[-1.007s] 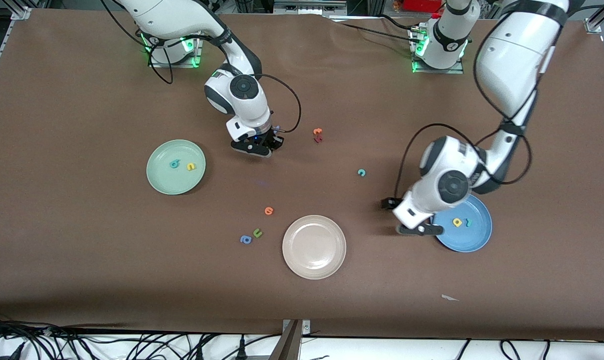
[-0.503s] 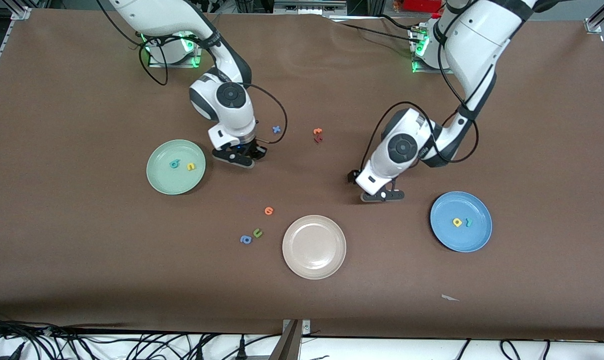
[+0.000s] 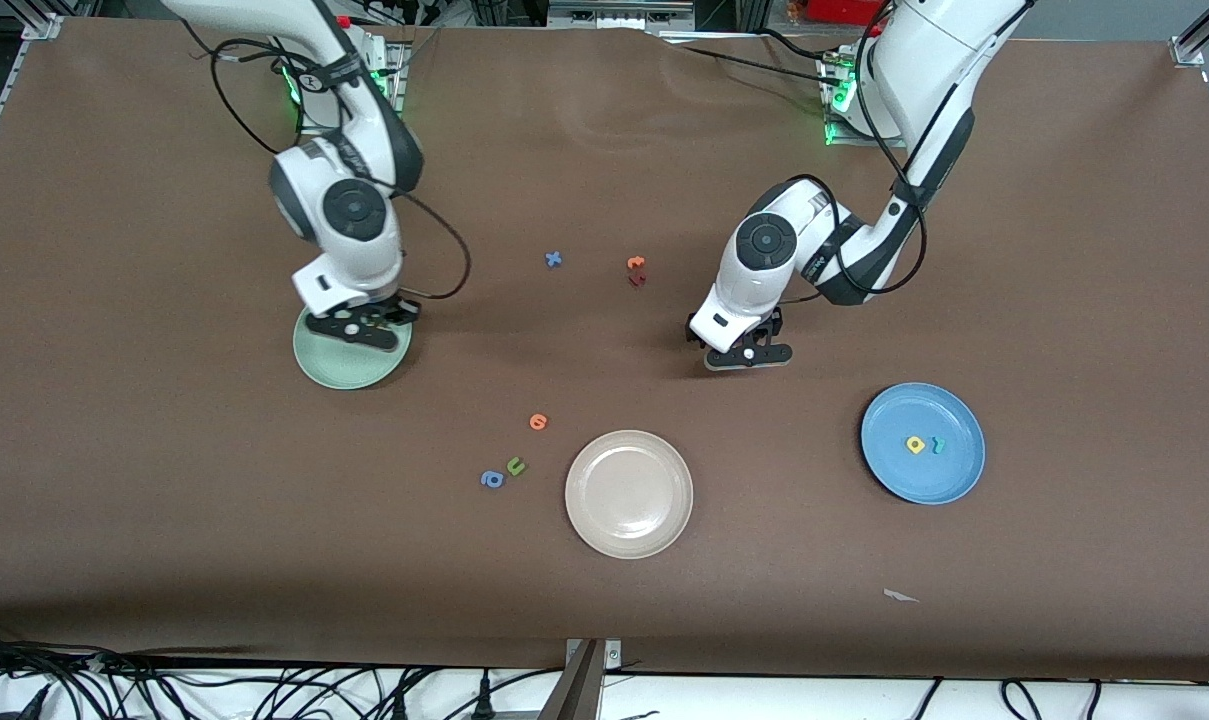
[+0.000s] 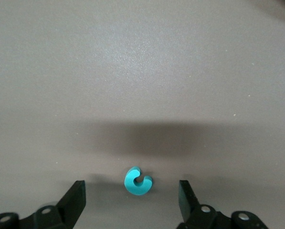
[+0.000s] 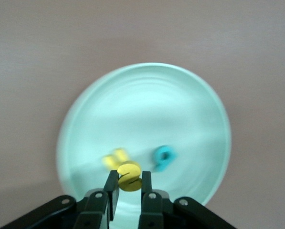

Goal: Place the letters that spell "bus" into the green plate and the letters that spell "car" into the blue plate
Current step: 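Drop the yellow letter on the green plate while the left gripper grasps teal c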

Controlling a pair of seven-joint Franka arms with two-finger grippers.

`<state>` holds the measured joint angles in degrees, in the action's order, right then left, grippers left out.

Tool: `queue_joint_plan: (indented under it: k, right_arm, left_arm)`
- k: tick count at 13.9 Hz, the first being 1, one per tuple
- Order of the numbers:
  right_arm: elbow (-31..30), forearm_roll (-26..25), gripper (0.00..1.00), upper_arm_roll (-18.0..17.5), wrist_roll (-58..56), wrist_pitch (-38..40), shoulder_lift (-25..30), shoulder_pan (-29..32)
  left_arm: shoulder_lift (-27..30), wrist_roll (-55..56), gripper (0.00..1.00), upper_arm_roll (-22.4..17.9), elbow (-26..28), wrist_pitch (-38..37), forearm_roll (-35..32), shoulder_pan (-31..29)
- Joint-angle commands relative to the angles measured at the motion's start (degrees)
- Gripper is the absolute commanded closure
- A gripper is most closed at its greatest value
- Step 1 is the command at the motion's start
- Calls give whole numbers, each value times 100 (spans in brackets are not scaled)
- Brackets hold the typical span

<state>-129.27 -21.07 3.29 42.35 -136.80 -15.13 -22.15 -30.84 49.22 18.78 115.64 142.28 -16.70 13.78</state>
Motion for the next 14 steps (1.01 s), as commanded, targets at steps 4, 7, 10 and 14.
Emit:
queue_joint_plan:
  k: [4,7,10,14]
  right_arm:
    - [-854,-55,1,734,-1071,-1130,177,-17]
    - [-723,-29,0,708,-1089,-1042,326,-26]
    - [187,251,0,332,-1089,445,353,-43]
    - [2376,1542,0,75,-1281,3093,-16,-96]
  left_arm:
    - [-106,229,33,-32,126,327,-210,19]
    - [-167,229,37,-32,126,336,-210,20]
    - [-168,237,56,-32,126,353,-202,2]
    - [-176,237,69,-32,73,362,-202,2]
